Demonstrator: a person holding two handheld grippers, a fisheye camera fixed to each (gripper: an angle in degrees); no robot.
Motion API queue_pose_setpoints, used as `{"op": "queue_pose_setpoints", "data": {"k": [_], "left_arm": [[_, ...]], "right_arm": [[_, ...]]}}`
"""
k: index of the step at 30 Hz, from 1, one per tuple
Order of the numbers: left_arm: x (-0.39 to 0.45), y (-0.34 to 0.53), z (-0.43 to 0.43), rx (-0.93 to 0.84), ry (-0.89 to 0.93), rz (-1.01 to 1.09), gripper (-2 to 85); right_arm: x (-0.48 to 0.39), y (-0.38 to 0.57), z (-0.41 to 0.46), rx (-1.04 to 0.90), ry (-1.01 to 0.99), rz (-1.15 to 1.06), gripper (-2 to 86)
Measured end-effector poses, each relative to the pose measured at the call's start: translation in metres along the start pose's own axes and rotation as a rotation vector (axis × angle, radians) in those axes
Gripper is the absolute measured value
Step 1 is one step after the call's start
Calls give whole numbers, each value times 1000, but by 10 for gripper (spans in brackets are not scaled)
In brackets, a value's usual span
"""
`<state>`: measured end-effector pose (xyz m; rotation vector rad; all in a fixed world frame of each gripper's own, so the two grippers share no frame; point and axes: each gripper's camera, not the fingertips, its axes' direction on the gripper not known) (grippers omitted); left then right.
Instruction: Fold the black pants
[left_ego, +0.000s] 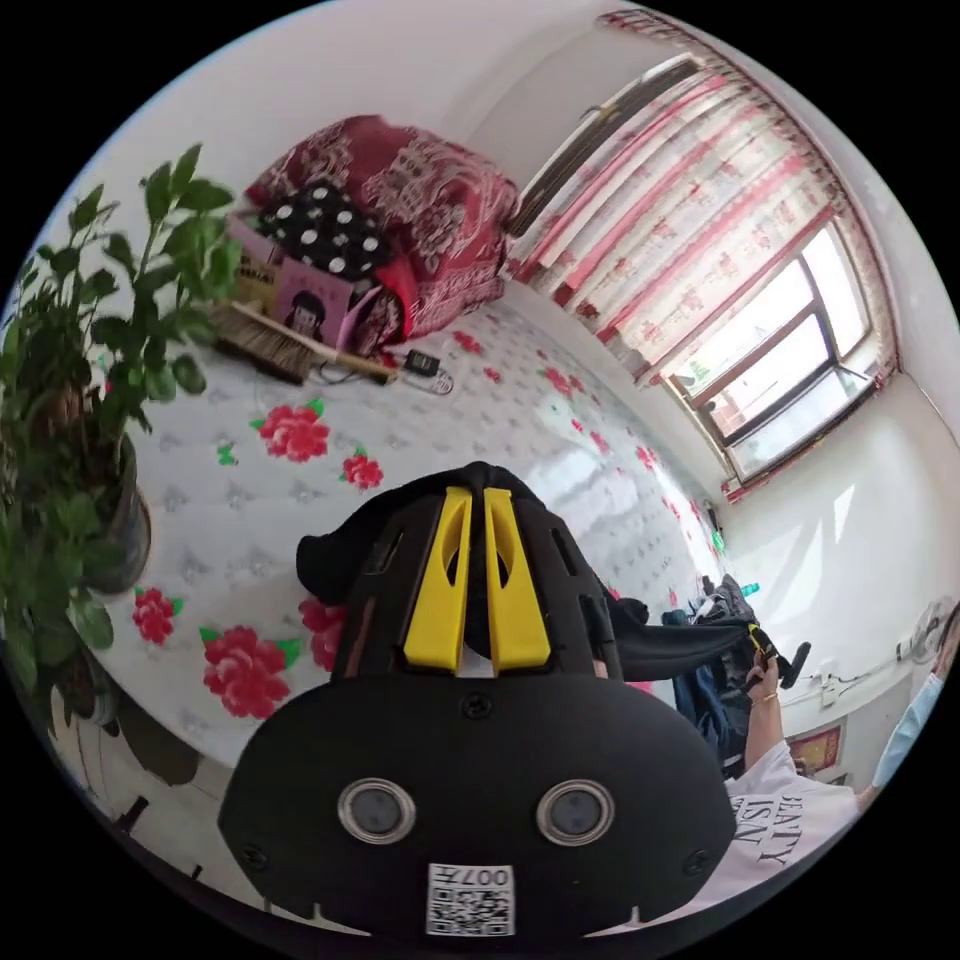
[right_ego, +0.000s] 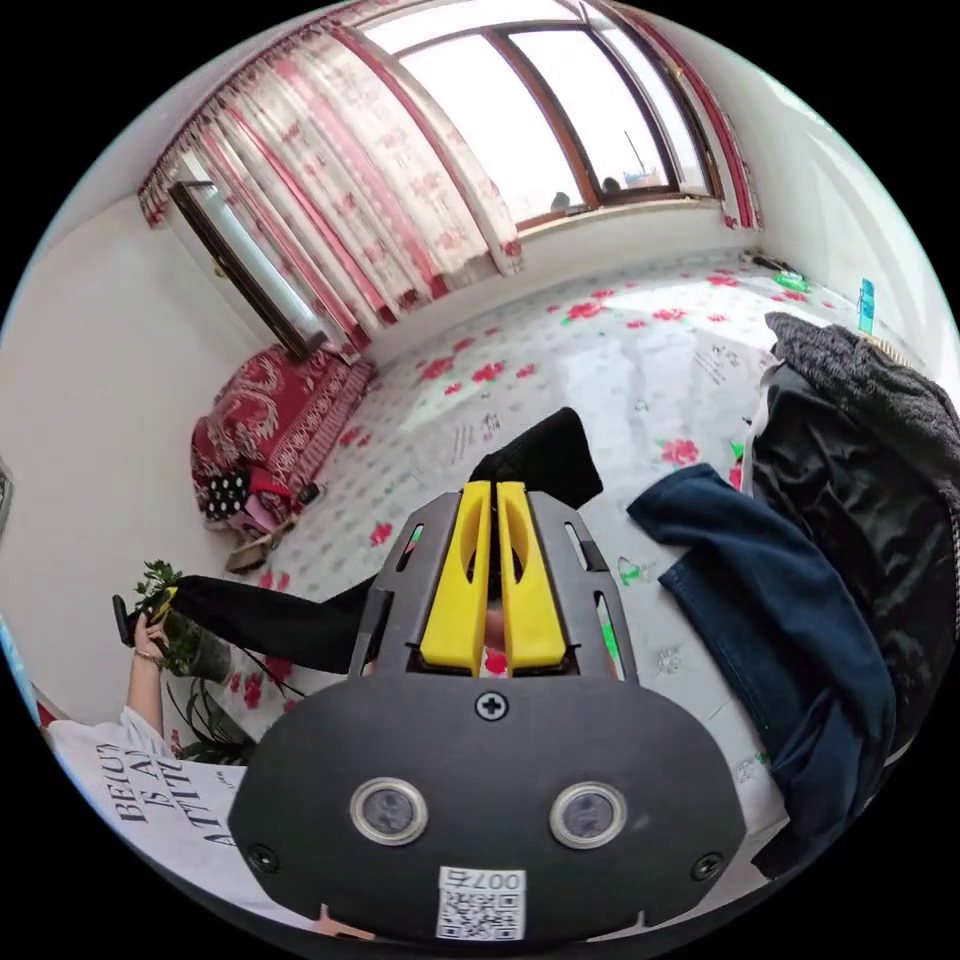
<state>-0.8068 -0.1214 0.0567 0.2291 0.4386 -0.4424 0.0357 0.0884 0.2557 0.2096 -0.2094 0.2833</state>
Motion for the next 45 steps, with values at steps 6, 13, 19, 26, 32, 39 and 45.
{"op": "queue_pose_setpoints", "data": {"k": [6, 13, 19, 26, 32, 39, 45], "left_arm": [[7, 12, -66, -37, 79, 131, -6], [-64, 126, -2, -420, -148, -2, -4], [-133, 241, 93, -732, -292, -246, -4], [-85, 204, 48, -596, -237, -111, 6], [-83, 252, 96, -750, -390, -100, 86], [-38, 170, 96, -467, -458, 31, 94], [-14, 82, 225, -513, -438, 195, 92]], "right_arm": [[-42, -2, -94, 56, 22, -103, -3], [-8, 89, -17, -274, 174, -8, -3], [35, 209, 115, -800, 405, 210, -2], [-22, 141, 34, -570, 240, 162, 8], [-31, 180, 60, -746, 668, 224, 79], [-147, 84, 72, -427, 610, -46, 126], [-250, -47, 221, -461, 294, -215, 181]]}}
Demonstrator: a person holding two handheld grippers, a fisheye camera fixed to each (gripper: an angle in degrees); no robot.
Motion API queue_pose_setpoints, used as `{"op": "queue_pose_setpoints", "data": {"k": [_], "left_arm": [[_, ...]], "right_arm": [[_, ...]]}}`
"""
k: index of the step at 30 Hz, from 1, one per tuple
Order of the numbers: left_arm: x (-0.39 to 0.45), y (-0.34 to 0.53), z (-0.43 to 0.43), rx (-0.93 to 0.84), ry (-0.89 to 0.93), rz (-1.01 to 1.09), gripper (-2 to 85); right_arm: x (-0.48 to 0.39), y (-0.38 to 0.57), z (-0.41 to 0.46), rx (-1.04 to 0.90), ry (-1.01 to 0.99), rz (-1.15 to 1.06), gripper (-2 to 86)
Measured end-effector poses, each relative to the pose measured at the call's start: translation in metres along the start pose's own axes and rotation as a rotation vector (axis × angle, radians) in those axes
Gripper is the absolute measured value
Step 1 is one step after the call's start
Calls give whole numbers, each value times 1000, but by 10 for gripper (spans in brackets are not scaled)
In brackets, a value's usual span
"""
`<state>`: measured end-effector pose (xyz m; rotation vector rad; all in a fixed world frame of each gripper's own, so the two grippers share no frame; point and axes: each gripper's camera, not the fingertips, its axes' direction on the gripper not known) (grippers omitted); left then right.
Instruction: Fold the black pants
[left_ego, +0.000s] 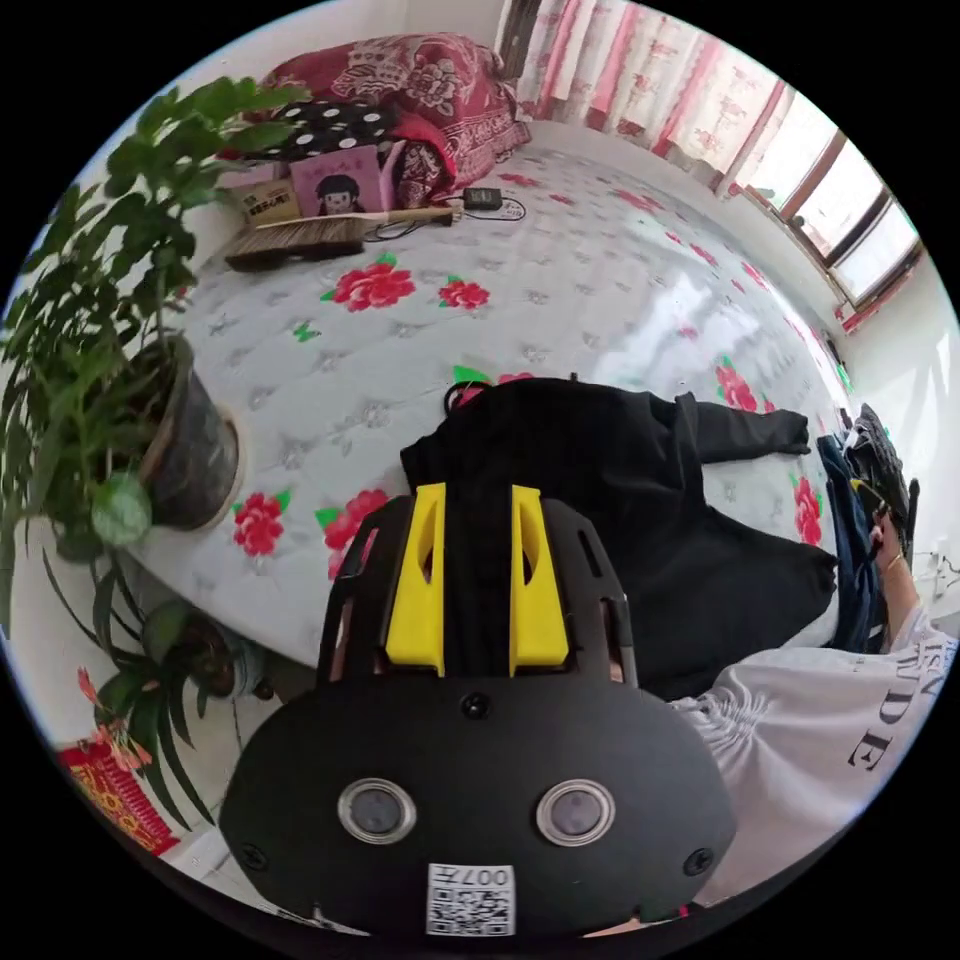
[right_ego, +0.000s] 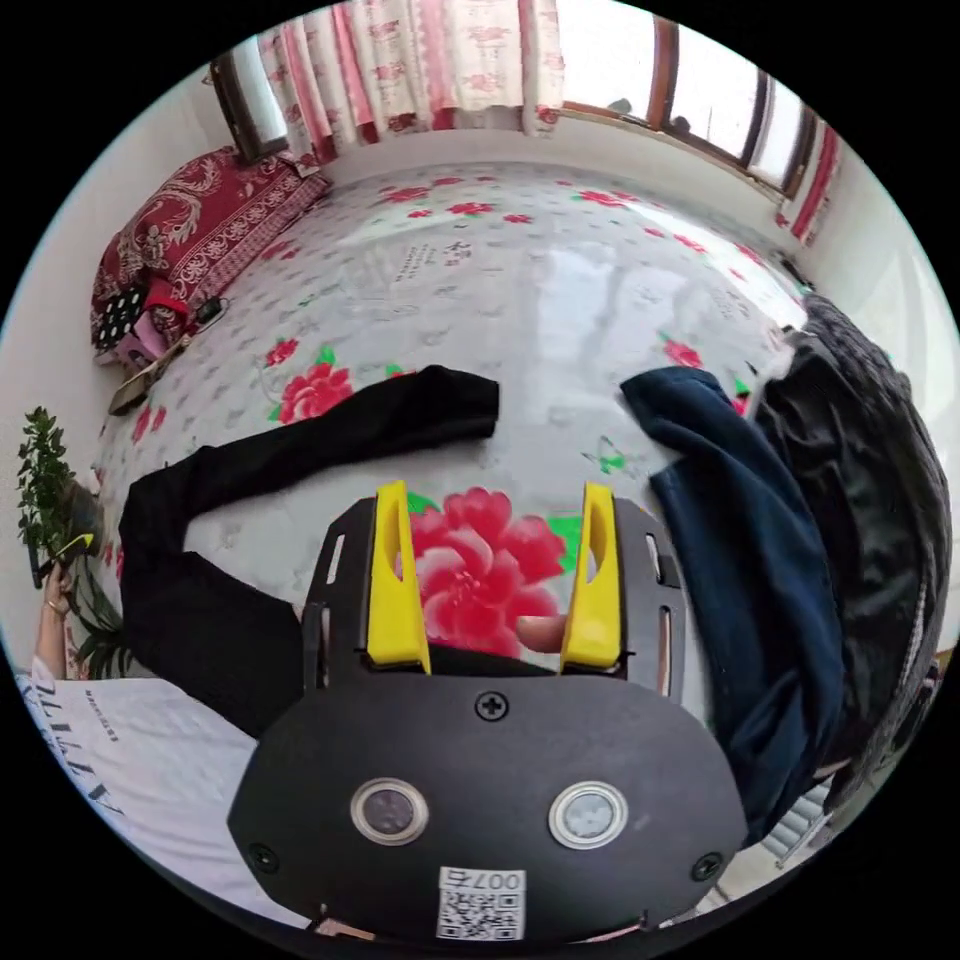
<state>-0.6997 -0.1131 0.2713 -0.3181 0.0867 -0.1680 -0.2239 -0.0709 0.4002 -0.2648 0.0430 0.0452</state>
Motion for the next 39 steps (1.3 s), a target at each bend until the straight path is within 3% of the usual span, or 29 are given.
{"op": "queue_pose_setpoints", "data": {"k": [5, 9, 13, 16, 18, 20, 23, 25, 29, 30, 33, 35, 39], "left_arm": [[21, -71, 67, -169, -54, 46, 97], [46, -97, 125, -313, -152, 152, 108], [56, -109, 133, -324, -92, 176, 81], [56, -105, 134, -274, -52, 157, 66], [60, -100, 135, -233, -55, 149, 60], [68, -100, 137, -221, -84, 157, 58], [82, -101, 140, -212, -136, 171, 55], [86, -100, 142, -201, -145, 155, 53], [82, -97, 143, -162, -99, 71, 52], [82, -97, 143, -159, -95, 69, 53], [87, -101, 135, -145, -122, 97, 57], [89, -105, 124, -106, -126, 102, 59], [89, -118, 116, -36, -137, 100, 61]], "right_arm": [[-54, -135, 69, -111, 20, -37, 181], [-78, -180, 119, -217, 82, -81, 160], [-101, -198, 170, -393, 96, -126, 105], [-110, -215, 150, -381, 16, -143, 58], [-115, -222, 99, -214, -37, -165, 42], [-121, -212, 7, 72, -97, -220, 33], [-128, -173, -70, 218, -46, -344, 37], [-115, -151, -68, 143, -27, -304, 48], [-55, -98, 35, -316, 17, -25, 76], [-51, -91, 42, -341, 7, -4, 79], [-51, -79, 43, -284, -9, 19, 92], [-71, -93, 29, -173, -12, -65, 98], [-102, -135, 37, -166, 35, -188, 102]]}}
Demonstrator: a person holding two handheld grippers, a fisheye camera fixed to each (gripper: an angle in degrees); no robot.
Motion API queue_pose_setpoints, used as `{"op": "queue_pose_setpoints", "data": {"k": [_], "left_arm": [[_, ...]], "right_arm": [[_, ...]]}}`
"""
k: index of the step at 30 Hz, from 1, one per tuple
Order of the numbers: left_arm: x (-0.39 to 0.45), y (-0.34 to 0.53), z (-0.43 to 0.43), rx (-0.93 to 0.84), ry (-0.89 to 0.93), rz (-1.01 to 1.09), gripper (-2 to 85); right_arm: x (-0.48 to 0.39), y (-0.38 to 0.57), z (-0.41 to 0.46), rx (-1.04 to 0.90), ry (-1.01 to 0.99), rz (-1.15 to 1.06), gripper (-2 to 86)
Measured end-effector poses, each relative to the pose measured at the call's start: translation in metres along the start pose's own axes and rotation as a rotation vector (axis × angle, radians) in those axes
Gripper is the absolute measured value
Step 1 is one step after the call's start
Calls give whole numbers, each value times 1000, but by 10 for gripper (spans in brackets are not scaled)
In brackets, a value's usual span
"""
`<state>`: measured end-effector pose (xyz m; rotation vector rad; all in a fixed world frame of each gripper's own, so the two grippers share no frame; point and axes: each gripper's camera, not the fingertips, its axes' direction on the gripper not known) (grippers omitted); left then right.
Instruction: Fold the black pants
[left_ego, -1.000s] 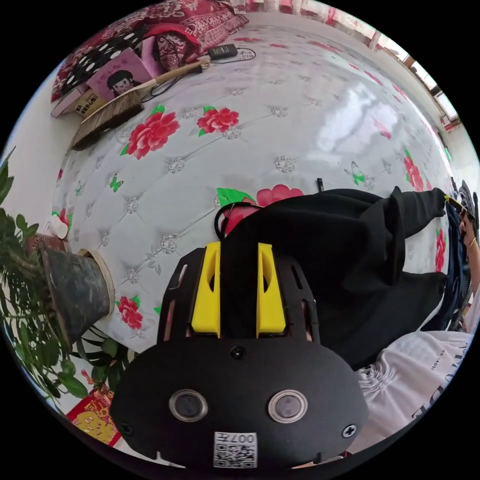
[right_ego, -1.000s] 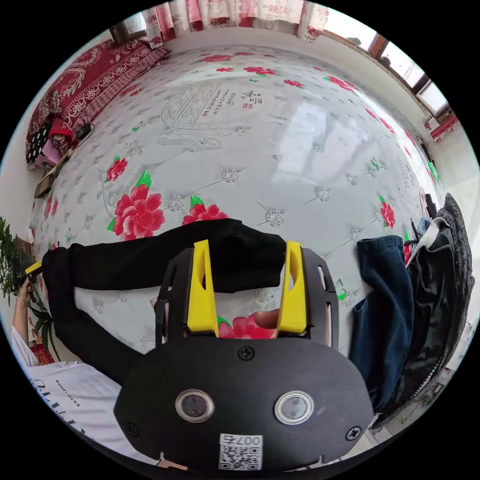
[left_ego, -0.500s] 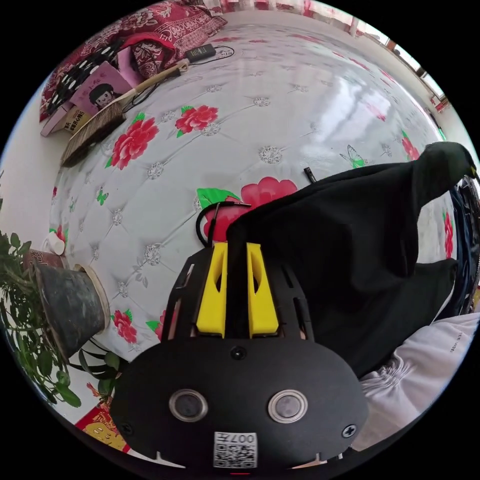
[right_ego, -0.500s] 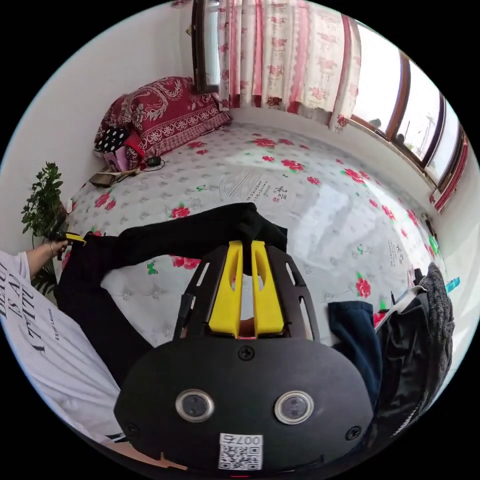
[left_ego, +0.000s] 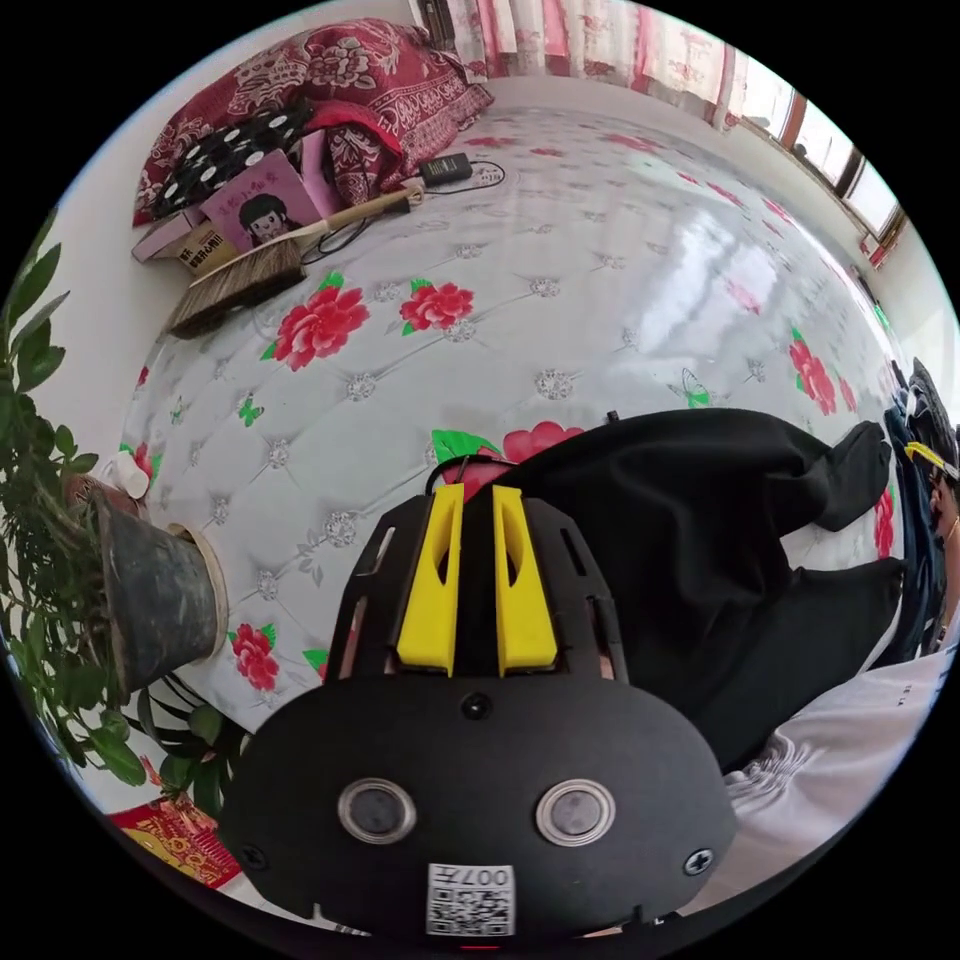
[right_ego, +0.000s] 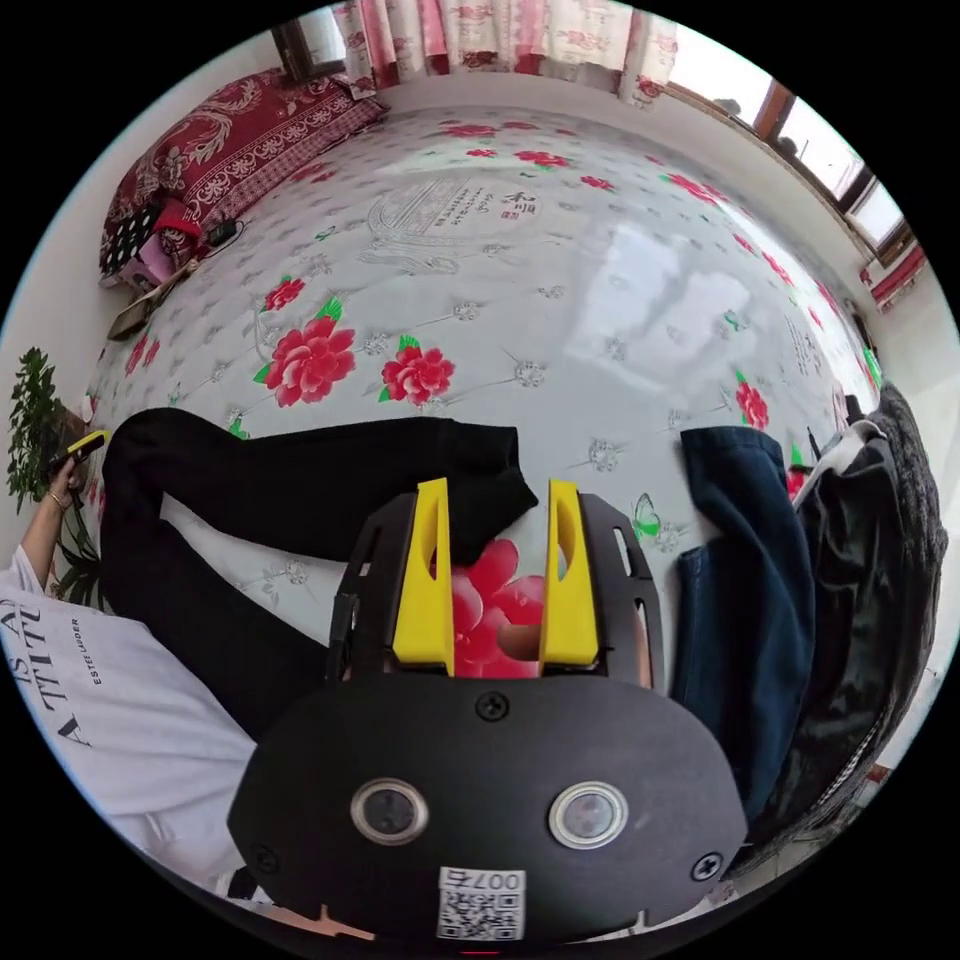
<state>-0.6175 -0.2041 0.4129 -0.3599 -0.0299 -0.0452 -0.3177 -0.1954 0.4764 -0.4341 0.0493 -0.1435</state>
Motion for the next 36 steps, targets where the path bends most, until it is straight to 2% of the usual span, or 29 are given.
{"op": "queue_pose_setpoints", "data": {"k": [5, 9, 12, 14, 17, 19, 23, 25, 27, 29, 31, 36], "left_arm": [[26, -13, 44, -142, -54, 68, 49], [58, -24, 52, -149, -228, 135, 7], [70, -27, 56, -158, -287, 199, -2], [64, -26, 55, -135, -253, 172, -3], [41, -25, 53, -95, -126, 31, -2], [29, -22, 53, -69, -62, -38, 1], [15, -21, 52, -55, 8, -77, 12], [12, -24, 46, -52, 19, -66, 19], [4, -27, 24, 36, 13, -59, 33], [-1, -32, 12, 74, 36, -27, 52], [0, -40, 14, 32, 27, 48, 75], [24, -56, 56, -171, -58, 191, 90]], "right_arm": [[-4, -60, 63, -129, -67, 17, 103], [-5, -71, 95, -231, -113, 47, 82], [-7, -70, 18, 41, -131, -8, 65], [-7, -45, -67, 291, -92, -52, 59], [-7, 0, -120, 390, -13, -121, 58], [1, 23, -106, 331, 44, -91, 61], [49, 63, -1, -27, 139, 148, 71], [62, 70, 15, -40, 92, 209, 75], [63, 63, 15, 13, 46, 218, 80], [53, 36, 19, 47, 36, 138, 85], [42, 7, 28, 39, 62, 47, 88], [14, -74, 78, -50, 128, -197, 90]]}}
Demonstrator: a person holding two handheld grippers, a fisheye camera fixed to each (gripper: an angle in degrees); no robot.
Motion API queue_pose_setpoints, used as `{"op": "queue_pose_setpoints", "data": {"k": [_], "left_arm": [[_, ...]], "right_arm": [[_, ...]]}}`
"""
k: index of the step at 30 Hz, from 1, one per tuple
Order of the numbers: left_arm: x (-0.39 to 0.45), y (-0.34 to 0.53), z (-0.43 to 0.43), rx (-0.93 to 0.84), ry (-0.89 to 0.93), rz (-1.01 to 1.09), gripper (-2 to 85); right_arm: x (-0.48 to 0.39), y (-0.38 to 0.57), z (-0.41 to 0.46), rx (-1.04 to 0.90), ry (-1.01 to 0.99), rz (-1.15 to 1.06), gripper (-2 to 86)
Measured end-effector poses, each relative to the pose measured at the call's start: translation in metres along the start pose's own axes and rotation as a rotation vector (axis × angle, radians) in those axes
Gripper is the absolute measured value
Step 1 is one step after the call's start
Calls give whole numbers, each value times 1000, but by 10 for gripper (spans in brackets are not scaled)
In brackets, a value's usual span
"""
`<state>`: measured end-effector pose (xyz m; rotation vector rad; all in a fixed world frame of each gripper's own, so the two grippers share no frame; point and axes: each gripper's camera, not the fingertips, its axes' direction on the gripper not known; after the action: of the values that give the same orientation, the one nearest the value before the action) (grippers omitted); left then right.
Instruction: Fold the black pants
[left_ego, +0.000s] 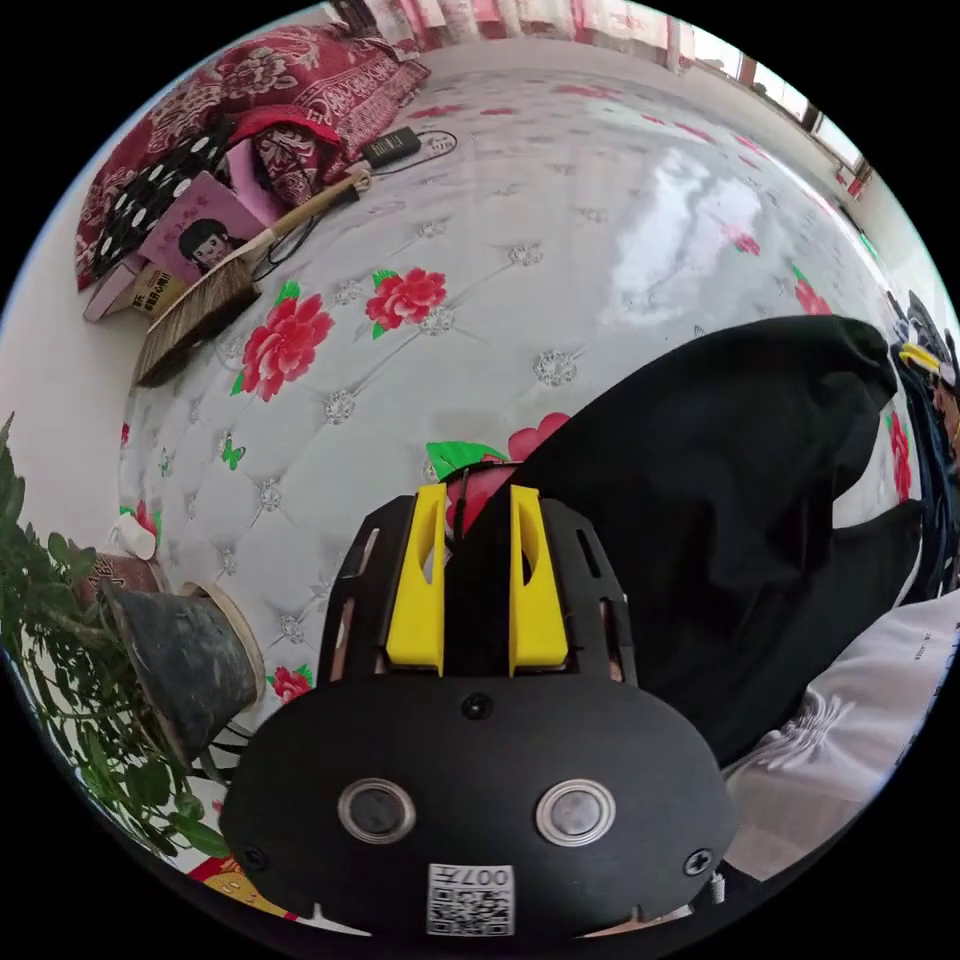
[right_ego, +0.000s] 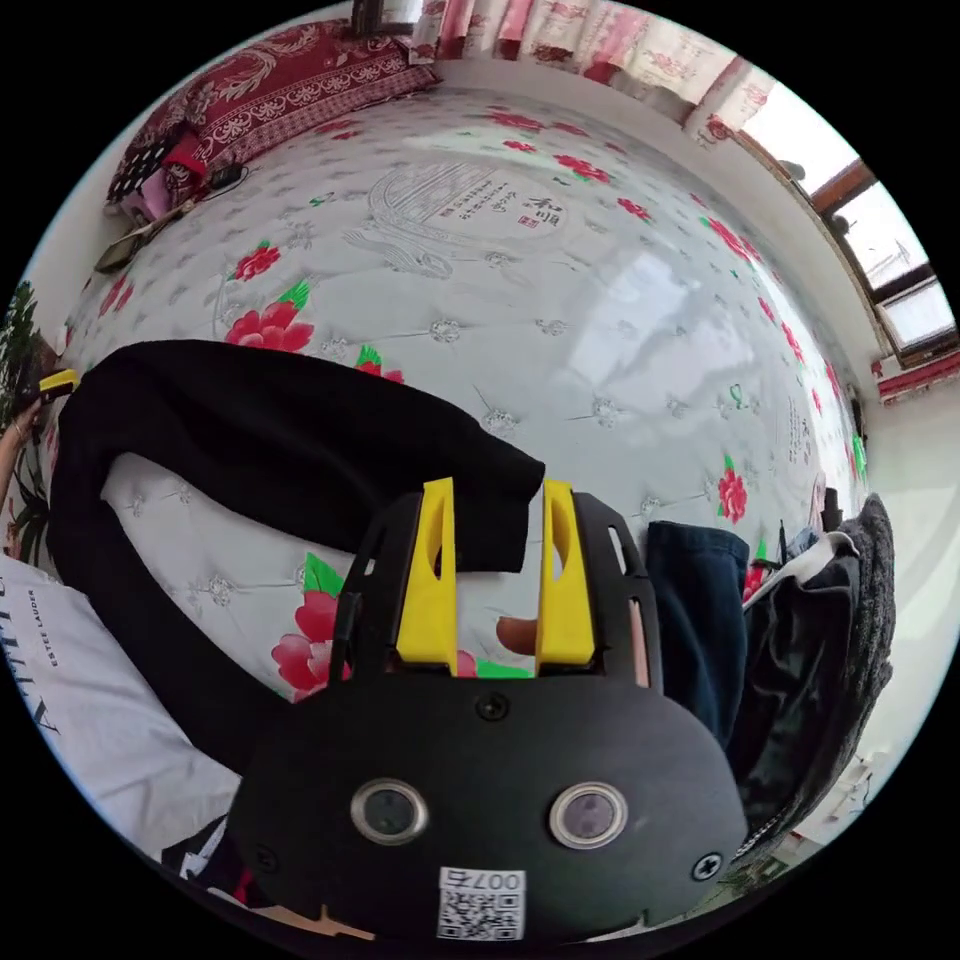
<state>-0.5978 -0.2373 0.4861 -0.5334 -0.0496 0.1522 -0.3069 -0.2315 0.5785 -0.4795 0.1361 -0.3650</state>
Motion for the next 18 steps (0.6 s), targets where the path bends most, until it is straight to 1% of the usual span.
{"op": "queue_pose_setpoints", "data": {"k": [1, 2, 3, 7, 12, 15, 18], "left_arm": [[2, -2, 4, -13, -1, 4, 87], [3, -5, 4, 14, 29, 5, 68], [3, -8, 5, 5, 48, -7, 55], [7, -8, 5, 21, 17, 13, 44], [3, -14, 4, 9, 21, 7, 41], [-2, -16, 3, 0, 43, -1, 31], [-2, -18, 2, -8, 32, 12, 24]], "right_arm": [[-2, -19, 15, -33, 0, -44, 89], [-3, -35, 31, -72, -13, -71, 88], [-2, -43, 40, -94, -24, -81, 87], [10, -69, 95, -233, -101, -107, 73], [34, -65, 108, -243, -159, -100, 49], [53, -54, 95, -165, -164, -63, 40], [81, -38, 61, -18, -173, -5, 34]]}}
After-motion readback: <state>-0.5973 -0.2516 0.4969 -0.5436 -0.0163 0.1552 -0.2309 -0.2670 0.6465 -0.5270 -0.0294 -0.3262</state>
